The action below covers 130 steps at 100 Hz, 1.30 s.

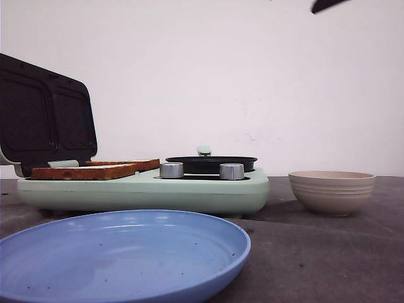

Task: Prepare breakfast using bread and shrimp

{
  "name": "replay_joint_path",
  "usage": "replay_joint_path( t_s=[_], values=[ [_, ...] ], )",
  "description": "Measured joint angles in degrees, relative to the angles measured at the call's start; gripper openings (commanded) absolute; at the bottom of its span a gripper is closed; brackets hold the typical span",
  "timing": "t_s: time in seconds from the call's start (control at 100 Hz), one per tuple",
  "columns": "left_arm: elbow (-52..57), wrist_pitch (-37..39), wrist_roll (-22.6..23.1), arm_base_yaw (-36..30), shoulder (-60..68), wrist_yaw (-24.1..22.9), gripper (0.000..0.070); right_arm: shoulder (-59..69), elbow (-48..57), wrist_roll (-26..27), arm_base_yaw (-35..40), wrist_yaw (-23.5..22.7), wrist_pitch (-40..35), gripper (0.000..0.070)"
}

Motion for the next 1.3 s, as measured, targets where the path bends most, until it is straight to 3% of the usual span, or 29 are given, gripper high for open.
replay_joint_path(
  t_s=[0.42, 0.73, 1.0, 1.3],
  values=[
    [0.0, 0.0, 0.0, 0.0, 0.0, 0.0, 0.0505, -8.9, -15.0, 1.7, -0.4, 2.8, -0.3, 0.0501],
    [1.1, 1.6, -10.3, 1.2, 2.8, 0.0, 0.0512, -9.0, -15.8, 2.5, -0.4, 2.8, -0.1, 0.0501],
    [12.5, 3.1, -17.8, 6.6, 9.0, 0.3, 0.0512, -9.0, -15.8, 2.8, -0.4, 2.8, 0.0, 0.0502],
    [26.5, 0.6, -21.7, 15.8, 21.0, 11.0, 0.0512, -9.0, -15.8, 4.0, -0.4, 2.8, 0.2, 0.0502]
  ],
)
